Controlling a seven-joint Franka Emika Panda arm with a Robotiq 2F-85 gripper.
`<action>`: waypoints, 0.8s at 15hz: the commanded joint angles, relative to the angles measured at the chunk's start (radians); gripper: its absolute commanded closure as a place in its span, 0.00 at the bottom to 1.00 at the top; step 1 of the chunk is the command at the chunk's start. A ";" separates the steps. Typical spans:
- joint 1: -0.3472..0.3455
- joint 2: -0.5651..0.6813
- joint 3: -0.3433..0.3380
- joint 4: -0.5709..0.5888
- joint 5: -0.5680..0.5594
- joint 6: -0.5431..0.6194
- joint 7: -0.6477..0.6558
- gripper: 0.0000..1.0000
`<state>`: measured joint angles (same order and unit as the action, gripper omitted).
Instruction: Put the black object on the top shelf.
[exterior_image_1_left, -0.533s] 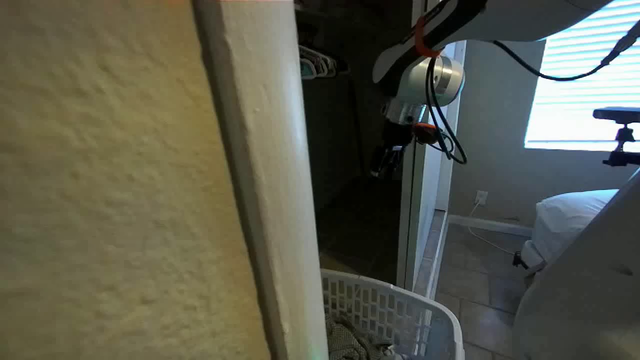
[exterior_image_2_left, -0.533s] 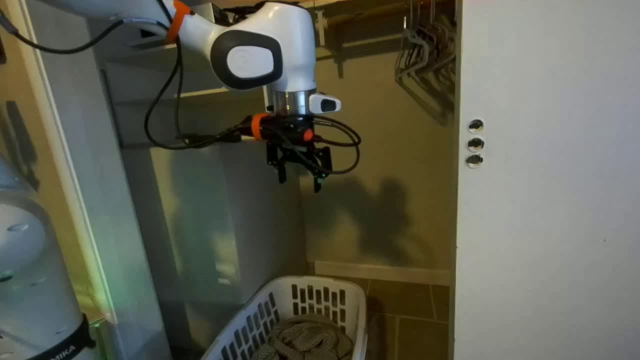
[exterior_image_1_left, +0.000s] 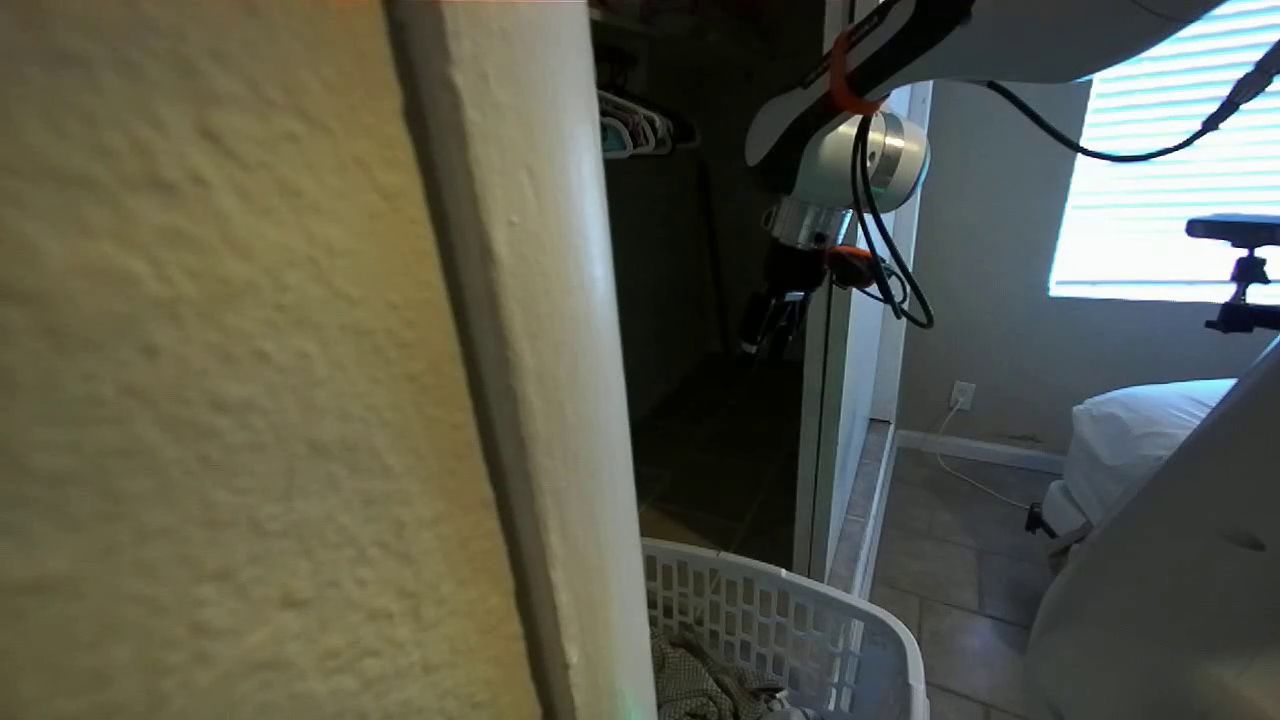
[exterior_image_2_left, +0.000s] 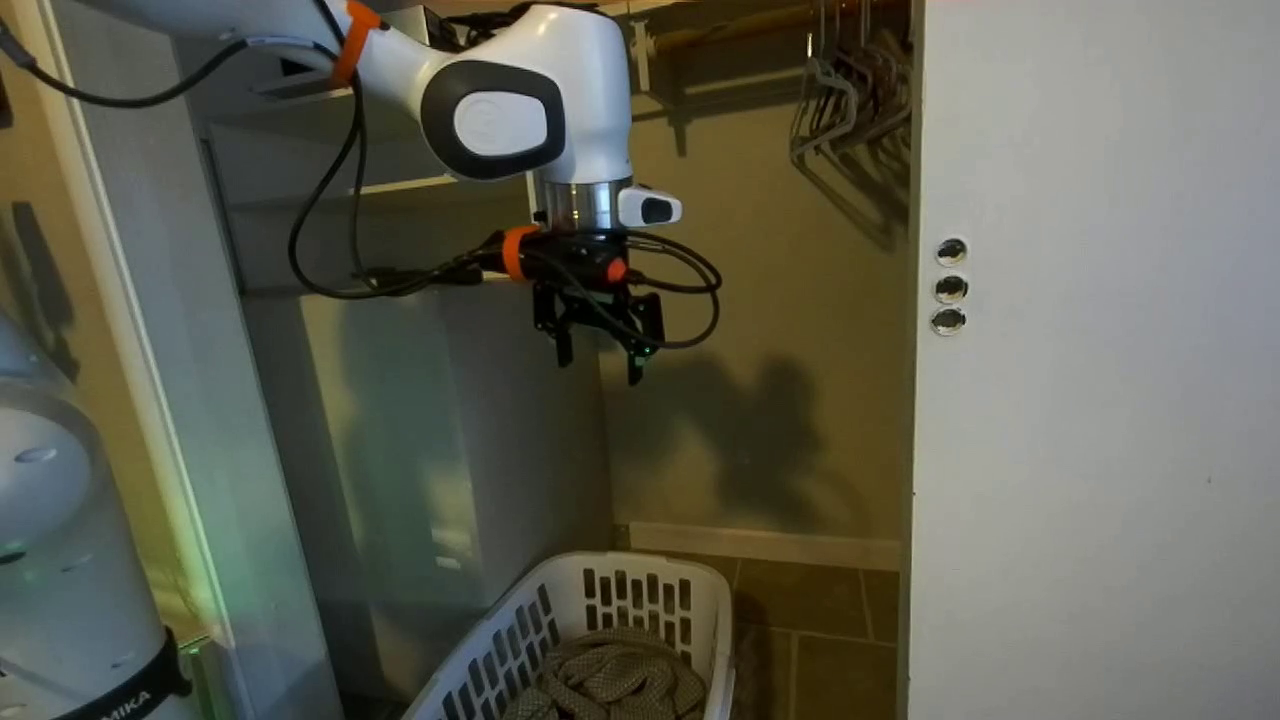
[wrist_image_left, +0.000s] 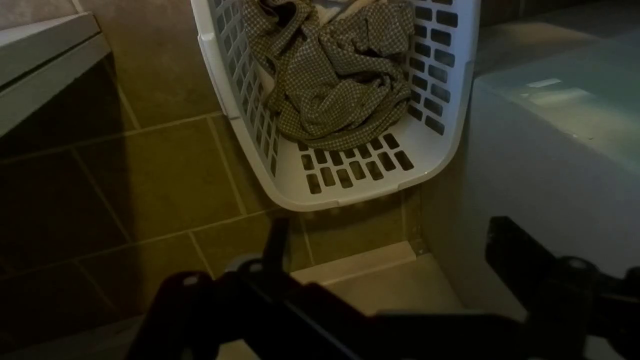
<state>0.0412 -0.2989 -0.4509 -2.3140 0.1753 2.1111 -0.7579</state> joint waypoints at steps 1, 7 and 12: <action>-0.058 0.008 0.054 0.002 0.020 -0.005 -0.015 0.00; -0.058 0.008 0.054 0.002 0.020 -0.005 -0.015 0.00; -0.072 -0.057 0.160 0.010 -0.054 -0.001 0.018 0.00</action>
<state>-0.0073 -0.3068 -0.3752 -2.3117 0.1667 2.1113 -0.7578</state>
